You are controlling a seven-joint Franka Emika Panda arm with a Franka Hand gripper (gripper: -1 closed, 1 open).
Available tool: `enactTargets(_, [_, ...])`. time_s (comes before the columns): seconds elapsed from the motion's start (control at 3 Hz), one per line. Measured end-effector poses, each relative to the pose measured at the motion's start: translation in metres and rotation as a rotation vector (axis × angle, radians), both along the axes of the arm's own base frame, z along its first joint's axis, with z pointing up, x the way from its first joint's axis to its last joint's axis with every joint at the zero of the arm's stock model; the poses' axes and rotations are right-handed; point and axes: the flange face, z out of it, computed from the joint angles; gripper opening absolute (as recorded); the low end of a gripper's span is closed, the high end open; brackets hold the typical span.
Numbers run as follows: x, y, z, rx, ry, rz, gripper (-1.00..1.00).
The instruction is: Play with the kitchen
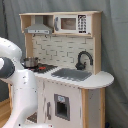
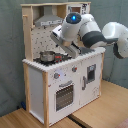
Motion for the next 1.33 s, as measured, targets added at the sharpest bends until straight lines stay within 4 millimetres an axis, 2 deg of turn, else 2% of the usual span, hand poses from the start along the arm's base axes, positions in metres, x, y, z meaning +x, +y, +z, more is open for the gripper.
enactTargets(0.67, [-0.022, 0.035, -0.035, -0.115, -0.119, 0.089, 1.0])
enactTargets(1.33, [-0.068, 0.059, -0.083, -0.268, -0.237, 0.186, 1.0])
